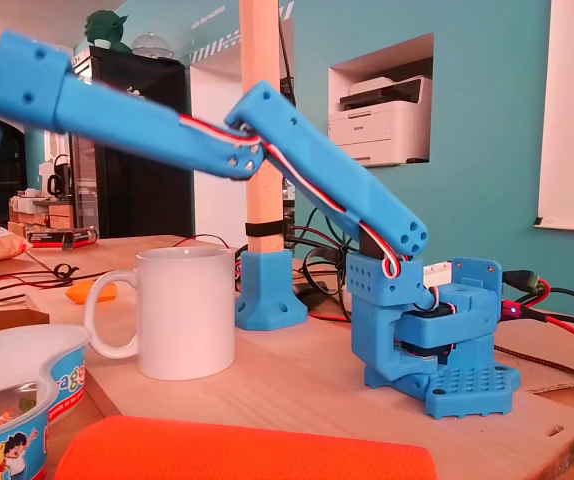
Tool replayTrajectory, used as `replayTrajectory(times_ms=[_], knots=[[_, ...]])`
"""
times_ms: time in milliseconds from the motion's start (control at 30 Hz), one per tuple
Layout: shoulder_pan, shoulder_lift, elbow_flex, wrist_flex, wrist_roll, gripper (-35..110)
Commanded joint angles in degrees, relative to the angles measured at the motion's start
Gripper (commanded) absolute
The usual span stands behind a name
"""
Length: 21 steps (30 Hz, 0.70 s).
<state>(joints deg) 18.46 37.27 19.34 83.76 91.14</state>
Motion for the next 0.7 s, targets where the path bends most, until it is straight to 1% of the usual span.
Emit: replayTrajectory(times_ms=[0,133,367,667], knots=[[0.8,0.4,-3.9,-4.8,-4.6,47],[0.8,-2.5,-4.0,-9.7,-7.7,47],[0.8,-2.5,-4.8,-8.3,-5.0,47],[0.0,-3.1,-4.0,-8.5,-5.0,47]])
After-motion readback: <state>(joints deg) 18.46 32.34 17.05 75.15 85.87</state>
